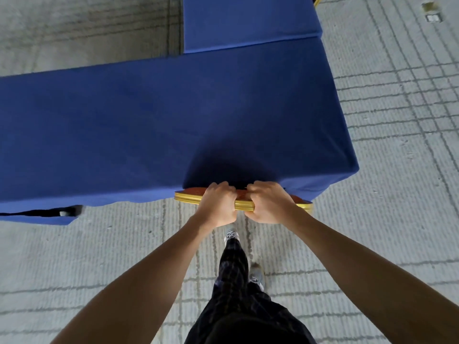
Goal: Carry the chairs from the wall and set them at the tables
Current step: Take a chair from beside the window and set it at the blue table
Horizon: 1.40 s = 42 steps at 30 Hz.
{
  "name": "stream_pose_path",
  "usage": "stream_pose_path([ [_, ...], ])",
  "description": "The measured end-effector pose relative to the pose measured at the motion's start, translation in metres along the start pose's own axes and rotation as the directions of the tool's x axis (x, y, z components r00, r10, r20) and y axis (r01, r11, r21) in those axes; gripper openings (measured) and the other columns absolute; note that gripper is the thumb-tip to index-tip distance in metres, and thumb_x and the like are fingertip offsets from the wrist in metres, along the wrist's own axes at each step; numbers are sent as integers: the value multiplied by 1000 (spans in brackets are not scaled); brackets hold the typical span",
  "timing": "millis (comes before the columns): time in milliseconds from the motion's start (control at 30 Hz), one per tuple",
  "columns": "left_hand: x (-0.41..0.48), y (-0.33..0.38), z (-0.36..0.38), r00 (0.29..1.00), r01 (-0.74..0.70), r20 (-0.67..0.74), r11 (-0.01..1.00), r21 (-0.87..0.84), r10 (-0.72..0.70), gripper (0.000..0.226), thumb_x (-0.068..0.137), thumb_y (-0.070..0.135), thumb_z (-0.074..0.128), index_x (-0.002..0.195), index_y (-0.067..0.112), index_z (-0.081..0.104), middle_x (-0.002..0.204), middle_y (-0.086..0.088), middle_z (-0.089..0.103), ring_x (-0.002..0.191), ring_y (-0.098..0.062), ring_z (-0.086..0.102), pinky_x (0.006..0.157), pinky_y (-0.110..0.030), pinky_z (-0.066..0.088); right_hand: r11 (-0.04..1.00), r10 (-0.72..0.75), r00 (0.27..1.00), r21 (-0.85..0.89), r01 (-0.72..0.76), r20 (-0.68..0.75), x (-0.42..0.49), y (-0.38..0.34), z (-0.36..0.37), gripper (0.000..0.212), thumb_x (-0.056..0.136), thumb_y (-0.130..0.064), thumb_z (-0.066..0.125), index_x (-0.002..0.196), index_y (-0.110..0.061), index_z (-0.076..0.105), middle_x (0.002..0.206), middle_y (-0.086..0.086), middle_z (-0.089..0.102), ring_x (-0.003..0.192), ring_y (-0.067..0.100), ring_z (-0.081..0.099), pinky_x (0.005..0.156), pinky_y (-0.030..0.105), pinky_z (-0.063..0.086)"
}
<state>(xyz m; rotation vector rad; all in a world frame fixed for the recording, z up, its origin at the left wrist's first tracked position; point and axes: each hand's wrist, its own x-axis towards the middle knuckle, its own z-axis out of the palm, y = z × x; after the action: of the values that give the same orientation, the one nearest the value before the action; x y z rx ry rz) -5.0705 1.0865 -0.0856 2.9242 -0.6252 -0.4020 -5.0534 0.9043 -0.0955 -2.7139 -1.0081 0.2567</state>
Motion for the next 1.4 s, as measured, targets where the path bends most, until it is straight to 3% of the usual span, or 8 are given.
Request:
stream_pose_path([
  [233, -5, -3, -2, 996, -65, -68, 994, -92, 59, 10, 67, 6, 67, 69, 16, 65, 77, 2, 50, 75, -22, 47, 64, -39, 45, 963, 255, 917, 165, -212, -306, -19, -12, 19, 21, 68, -31, 69, 78, -15, 58, 77, 0, 54, 71, 22, 52, 64, 36, 47],
  [467, -13, -30, 2, 990, -126, -84, 970, -206, 111, 49, 74, 28, 78, 120, 20, 61, 119, 7, 57, 103, -14, 51, 91, -28, 42, 939, 343, 903, 126, -321, -258, -59, 18, 34, 46, 71, -38, 79, 112, -20, 66, 102, -4, 67, 94, 23, 63, 87, 39, 49],
  [600, -31, -58, 13, 987, 73, -128, 976, -206, -101, 37, 75, 36, 76, 110, 33, 67, 100, 17, 68, 92, -9, 63, 79, -30, 51, 857, 506, 850, 198, -476, -146, -83, 43, 37, 50, 67, -28, 82, 115, -24, 66, 100, -3, 70, 91, 26, 66, 87, 42, 50],
  [700, -31, -62, 12, 955, 245, -102, 937, -249, -277, 27, 72, 39, 71, 99, 38, 66, 81, 20, 66, 75, -4, 60, 67, -25, 49, 825, 529, 847, 259, -502, -42, -81, 49, 30, 45, 74, -26, 75, 118, -33, 64, 98, -9, 70, 89, 19, 65, 77, 32, 49],
  [833, -29, -58, 16, 949, 262, -106, 927, -268, -298, 28, 72, 35, 72, 100, 37, 69, 81, 18, 68, 74, -8, 63, 71, -29, 52, 834, 514, 857, 254, -490, -34, -78, 49, 26, 41, 79, -26, 73, 118, -36, 64, 92, -11, 69, 84, 15, 64, 65, 24, 39],
  [1100, -29, -61, 18, 947, 279, -90, 930, -240, -308, 27, 75, 34, 66, 101, 41, 67, 72, 17, 66, 66, -8, 60, 68, -28, 52, 823, 528, 849, 252, -509, -11, -78, 45, 19, 37, 85, -27, 66, 118, -43, 61, 80, -11, 67, 67, 11, 57, 59, 24, 40],
  [1267, -31, -60, 11, 949, 286, -77, 936, -205, -307, 18, 80, 26, 65, 95, 37, 67, 62, 15, 59, 59, -9, 54, 61, -26, 50, 819, 532, 846, 227, -526, 42, -79, 50, 21, 42, 83, -27, 70, 118, -44, 57, 80, -15, 68, 75, 11, 64, 60, 23, 39],
  [1400, -29, -47, 11, 933, 312, -106, 921, -234, -344, 13, 81, 29, 68, 93, 34, 68, 56, 14, 55, 57, -6, 47, 56, -24, 41, 808, 552, 832, 208, -552, 62, -75, 65, 12, 24, 83, -34, 61, 107, -39, 62, 84, -9, 69, 79, 22, 65, 62, 29, 46],
])
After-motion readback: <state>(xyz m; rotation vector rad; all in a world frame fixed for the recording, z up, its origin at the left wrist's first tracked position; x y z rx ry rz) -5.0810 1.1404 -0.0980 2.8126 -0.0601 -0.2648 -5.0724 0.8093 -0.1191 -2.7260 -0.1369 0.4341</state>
